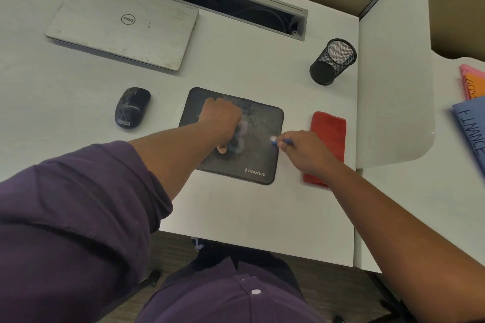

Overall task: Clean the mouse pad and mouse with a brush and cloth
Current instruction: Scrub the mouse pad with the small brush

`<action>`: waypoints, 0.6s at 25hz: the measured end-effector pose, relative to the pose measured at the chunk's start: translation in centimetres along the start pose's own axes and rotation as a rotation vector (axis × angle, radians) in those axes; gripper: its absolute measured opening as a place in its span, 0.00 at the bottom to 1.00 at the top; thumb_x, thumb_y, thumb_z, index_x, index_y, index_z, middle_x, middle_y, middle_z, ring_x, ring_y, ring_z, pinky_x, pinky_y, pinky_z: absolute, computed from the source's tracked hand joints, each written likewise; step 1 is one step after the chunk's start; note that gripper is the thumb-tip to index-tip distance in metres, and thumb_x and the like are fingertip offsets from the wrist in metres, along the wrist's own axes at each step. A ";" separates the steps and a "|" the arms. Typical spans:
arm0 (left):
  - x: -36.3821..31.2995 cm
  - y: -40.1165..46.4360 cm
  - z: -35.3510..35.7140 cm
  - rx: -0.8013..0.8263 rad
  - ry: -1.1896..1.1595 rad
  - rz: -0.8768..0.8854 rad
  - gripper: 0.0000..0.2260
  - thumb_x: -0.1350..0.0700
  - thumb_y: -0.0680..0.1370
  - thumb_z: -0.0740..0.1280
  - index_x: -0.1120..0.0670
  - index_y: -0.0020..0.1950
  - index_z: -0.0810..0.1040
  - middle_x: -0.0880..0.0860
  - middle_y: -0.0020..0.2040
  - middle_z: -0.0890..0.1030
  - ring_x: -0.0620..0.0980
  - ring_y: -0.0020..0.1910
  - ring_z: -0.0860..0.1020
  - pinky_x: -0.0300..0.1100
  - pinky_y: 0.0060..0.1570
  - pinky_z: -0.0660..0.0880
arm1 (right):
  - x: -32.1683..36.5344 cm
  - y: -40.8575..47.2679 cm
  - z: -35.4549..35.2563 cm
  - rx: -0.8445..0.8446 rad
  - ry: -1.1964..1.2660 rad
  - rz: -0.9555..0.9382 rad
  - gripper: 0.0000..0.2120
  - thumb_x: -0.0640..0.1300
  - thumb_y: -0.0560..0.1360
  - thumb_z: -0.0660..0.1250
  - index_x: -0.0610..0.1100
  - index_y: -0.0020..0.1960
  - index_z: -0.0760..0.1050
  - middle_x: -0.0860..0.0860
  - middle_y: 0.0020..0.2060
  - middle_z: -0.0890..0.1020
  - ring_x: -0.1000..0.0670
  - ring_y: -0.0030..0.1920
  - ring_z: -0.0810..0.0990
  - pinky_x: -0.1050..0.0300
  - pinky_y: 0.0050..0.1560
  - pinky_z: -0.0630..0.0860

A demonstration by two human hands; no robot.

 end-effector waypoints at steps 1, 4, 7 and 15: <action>0.0 0.0 0.0 -0.006 -0.004 -0.002 0.18 0.54 0.67 0.77 0.50 0.34 0.67 0.50 0.44 0.76 0.52 0.43 0.69 0.46 0.44 0.62 | -0.3 -0.2 0.9 0.143 0.001 0.027 0.08 0.45 0.79 0.66 0.48 0.45 0.83 0.57 0.35 0.83 0.54 0.41 0.83 0.65 0.40 0.74; 0.0 0.0 0.0 -0.010 -0.007 -0.005 0.18 0.54 0.68 0.77 0.50 0.34 0.66 0.50 0.44 0.76 0.52 0.44 0.70 0.46 0.44 0.62 | -0.5 -0.9 1.0 0.236 0.270 0.100 0.05 0.45 0.77 0.67 0.48 0.44 0.82 0.54 0.36 0.86 0.51 0.39 0.83 0.52 0.45 0.79; -0.1 0.0 -0.1 -0.011 0.001 0.001 0.18 0.54 0.68 0.77 0.50 0.34 0.66 0.50 0.46 0.77 0.53 0.45 0.71 0.46 0.45 0.62 | -0.3 -0.1 -1.3 -0.158 0.293 0.070 0.08 0.49 0.80 0.64 0.50 0.51 0.81 0.55 0.33 0.81 0.56 0.30 0.75 0.56 0.37 0.73; -0.2 0.0 -0.1 -0.017 0.001 0.000 0.18 0.53 0.68 0.77 0.50 0.34 0.66 0.50 0.45 0.76 0.52 0.43 0.69 0.46 0.45 0.63 | -0.2 -2.1 2.1 0.246 0.404 0.132 0.06 0.42 0.79 0.65 0.45 0.47 0.81 0.52 0.39 0.86 0.56 0.37 0.81 0.61 0.40 0.72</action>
Point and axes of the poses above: each hand's wrist, its own y-axis towards the middle knuckle, its own z-axis out of the palm, x = y × z, the point moved 6 cm from there along y, towards the middle knuckle
